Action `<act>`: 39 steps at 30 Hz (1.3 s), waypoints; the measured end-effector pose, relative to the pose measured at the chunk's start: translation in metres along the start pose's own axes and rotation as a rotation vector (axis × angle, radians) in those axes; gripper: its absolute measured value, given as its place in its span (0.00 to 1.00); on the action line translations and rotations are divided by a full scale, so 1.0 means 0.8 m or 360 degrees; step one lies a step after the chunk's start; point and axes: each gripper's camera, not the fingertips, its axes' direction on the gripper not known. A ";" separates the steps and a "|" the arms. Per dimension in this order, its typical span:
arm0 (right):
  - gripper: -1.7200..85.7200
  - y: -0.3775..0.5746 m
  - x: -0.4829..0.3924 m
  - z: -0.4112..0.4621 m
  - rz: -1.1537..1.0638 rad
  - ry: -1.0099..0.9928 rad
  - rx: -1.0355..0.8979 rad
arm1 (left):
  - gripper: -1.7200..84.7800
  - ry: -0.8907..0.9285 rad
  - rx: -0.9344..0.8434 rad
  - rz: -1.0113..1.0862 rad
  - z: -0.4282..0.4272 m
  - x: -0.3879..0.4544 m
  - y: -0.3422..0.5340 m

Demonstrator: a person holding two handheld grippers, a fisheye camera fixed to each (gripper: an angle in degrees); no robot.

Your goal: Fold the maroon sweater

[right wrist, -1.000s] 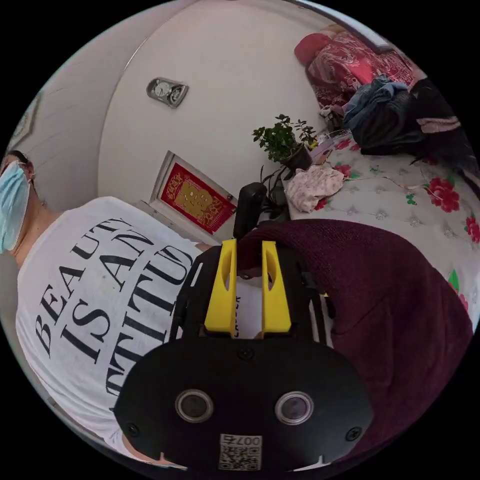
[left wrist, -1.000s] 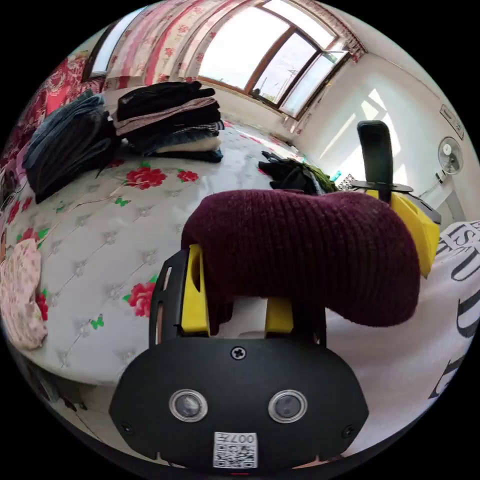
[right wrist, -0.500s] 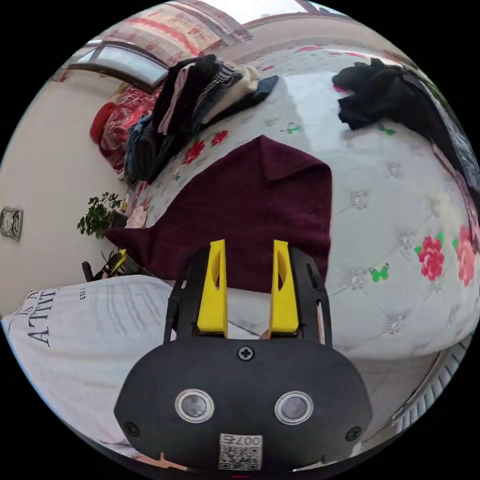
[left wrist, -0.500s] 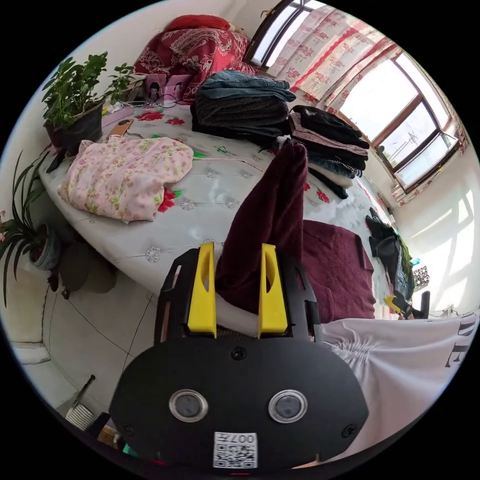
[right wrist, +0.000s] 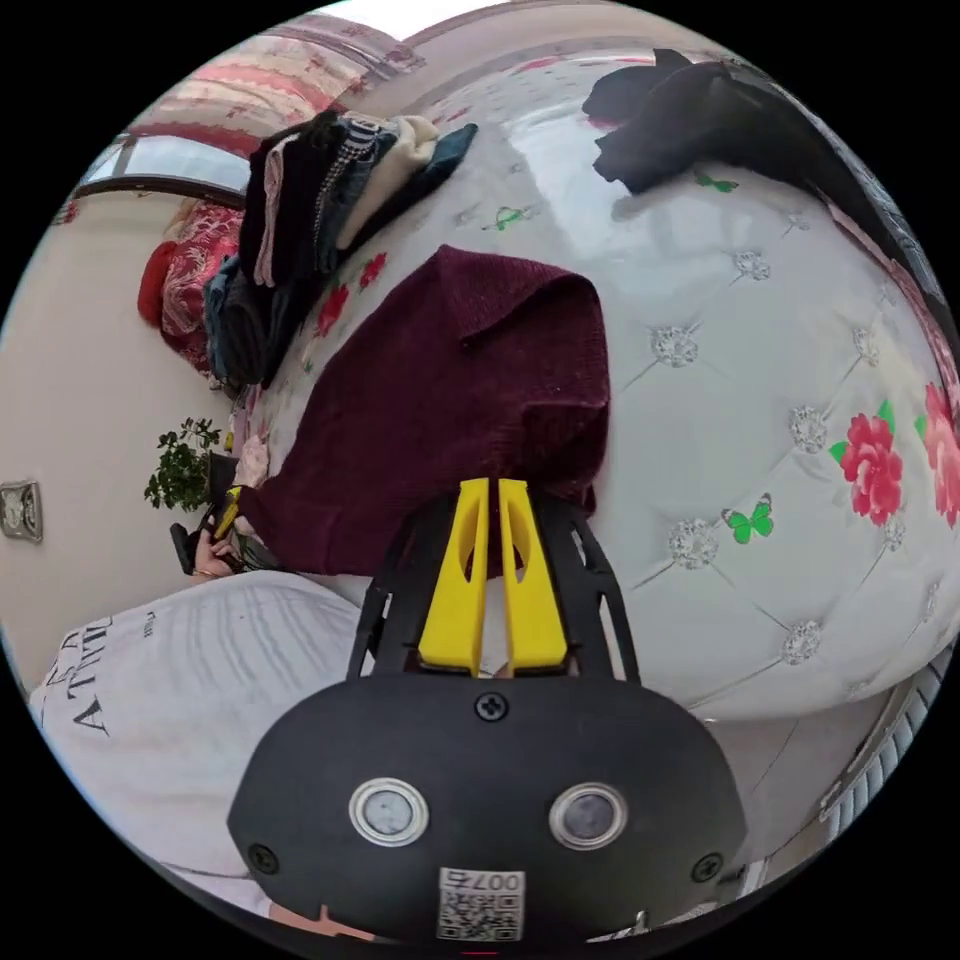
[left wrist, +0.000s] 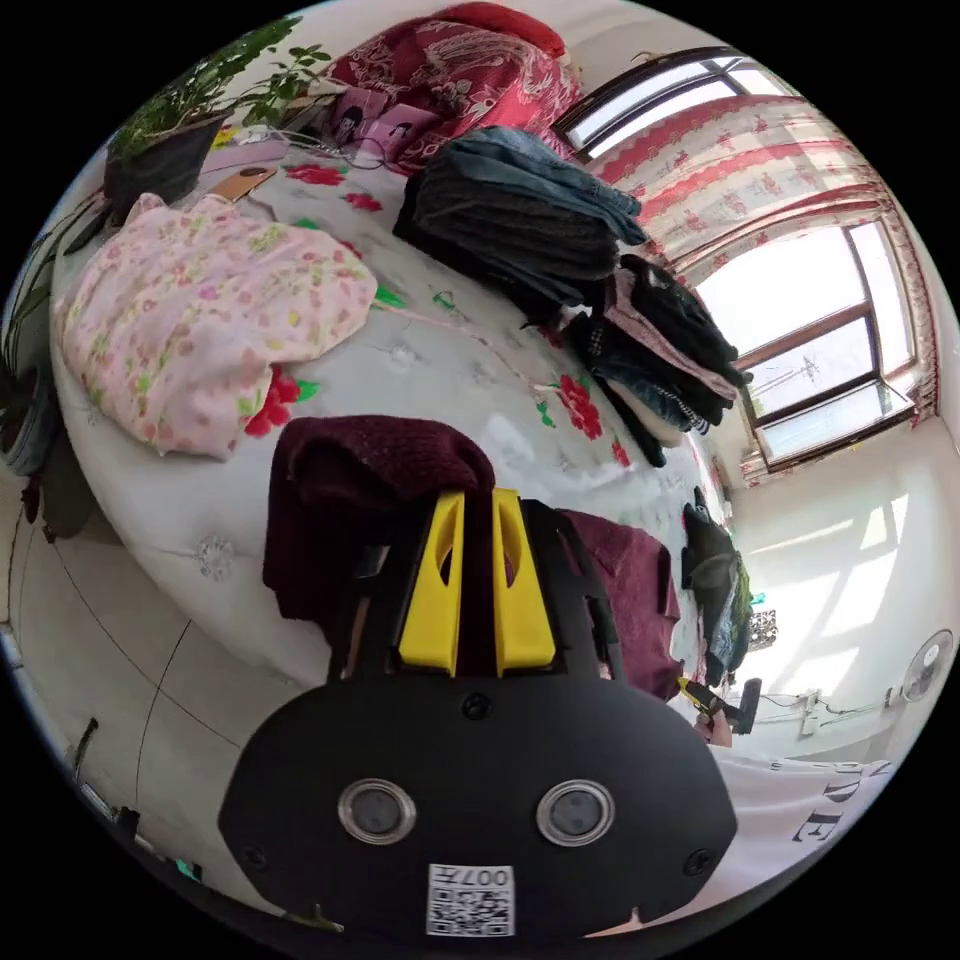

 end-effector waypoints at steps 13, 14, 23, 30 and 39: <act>0.02 -0.016 -0.169 -0.585 -0.0772 -0.0439 0.1261 | 0.07 0.0526 0.0508 0.0844 -0.257 0.244 -0.137; 0.02 0.001 -0.158 -0.605 -0.0782 -0.0428 0.1307 | 0.08 0.0506 0.0452 0.0826 -0.251 0.241 -0.135; 0.05 0.036 0.105 -0.397 0.0105 0.0245 0.0541 | 0.14 0.0155 -0.0518 0.0007 0.027 0.058 -0.008; 0.11 0.066 0.287 -0.280 0.0579 0.0161 0.0352 | 0.16 -0.0030 -0.0549 -0.0217 0.108 0.013 0.010; 0.11 -0.011 0.368 -0.185 0.0688 0.0051 0.0288 | 0.15 -0.0068 -0.0535 -0.0213 0.224 0.059 -0.047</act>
